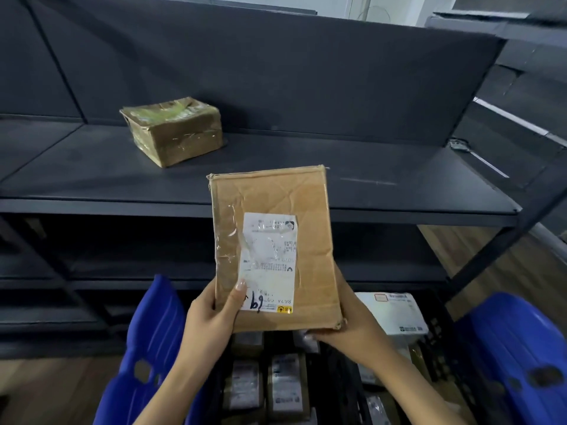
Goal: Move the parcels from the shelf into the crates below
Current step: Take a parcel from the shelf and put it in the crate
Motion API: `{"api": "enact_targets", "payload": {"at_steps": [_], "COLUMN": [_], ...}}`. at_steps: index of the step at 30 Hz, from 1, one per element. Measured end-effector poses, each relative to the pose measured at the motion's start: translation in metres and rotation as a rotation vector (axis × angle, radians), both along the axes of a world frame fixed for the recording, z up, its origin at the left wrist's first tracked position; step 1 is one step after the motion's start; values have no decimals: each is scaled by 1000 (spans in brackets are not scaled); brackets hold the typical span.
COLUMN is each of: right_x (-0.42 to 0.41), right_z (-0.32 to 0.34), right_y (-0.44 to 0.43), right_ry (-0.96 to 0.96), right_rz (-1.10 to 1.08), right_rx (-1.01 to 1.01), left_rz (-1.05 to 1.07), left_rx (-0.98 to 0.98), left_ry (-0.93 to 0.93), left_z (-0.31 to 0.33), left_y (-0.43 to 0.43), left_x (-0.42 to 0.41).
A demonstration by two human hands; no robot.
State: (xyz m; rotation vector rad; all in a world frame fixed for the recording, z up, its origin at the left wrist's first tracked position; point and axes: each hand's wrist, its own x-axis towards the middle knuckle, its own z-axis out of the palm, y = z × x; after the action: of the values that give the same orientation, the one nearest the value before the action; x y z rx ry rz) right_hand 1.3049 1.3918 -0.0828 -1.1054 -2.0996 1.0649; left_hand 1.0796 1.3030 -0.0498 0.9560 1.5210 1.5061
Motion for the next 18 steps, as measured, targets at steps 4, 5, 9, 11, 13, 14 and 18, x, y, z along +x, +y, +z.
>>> {"api": "enact_targets", "payload": {"at_steps": [4, 5, 9, 11, 13, 14, 18], "right_x": [6, 6, 8, 8, 7, 5, -11], "right_z": [23, 32, 80, 105, 128, 137, 153], "right_y": [-12, -13, 8, 27, 44, 50, 72], "right_ry": [79, 97, 102, 13, -78, -129, -424], "right_rz": [56, 27, -155, -212, -227, -213, -24], "right_rx": [-40, -45, -18, 33, 103, 126, 50], "left_rz": [26, 20, -47, -94, -141, -166, -305], "left_rx": [35, 44, 34, 3, -49, -74, -88], "left_ry": [-16, -9, 143, 243, 379, 448, 721], "left_z": [2, 5, 14, 18, 21, 23, 36], "left_y": [-6, -6, -6, -3, 2, 4, 17], "left_x": [0, -2, -15, -25, -34, -37, -41]}}
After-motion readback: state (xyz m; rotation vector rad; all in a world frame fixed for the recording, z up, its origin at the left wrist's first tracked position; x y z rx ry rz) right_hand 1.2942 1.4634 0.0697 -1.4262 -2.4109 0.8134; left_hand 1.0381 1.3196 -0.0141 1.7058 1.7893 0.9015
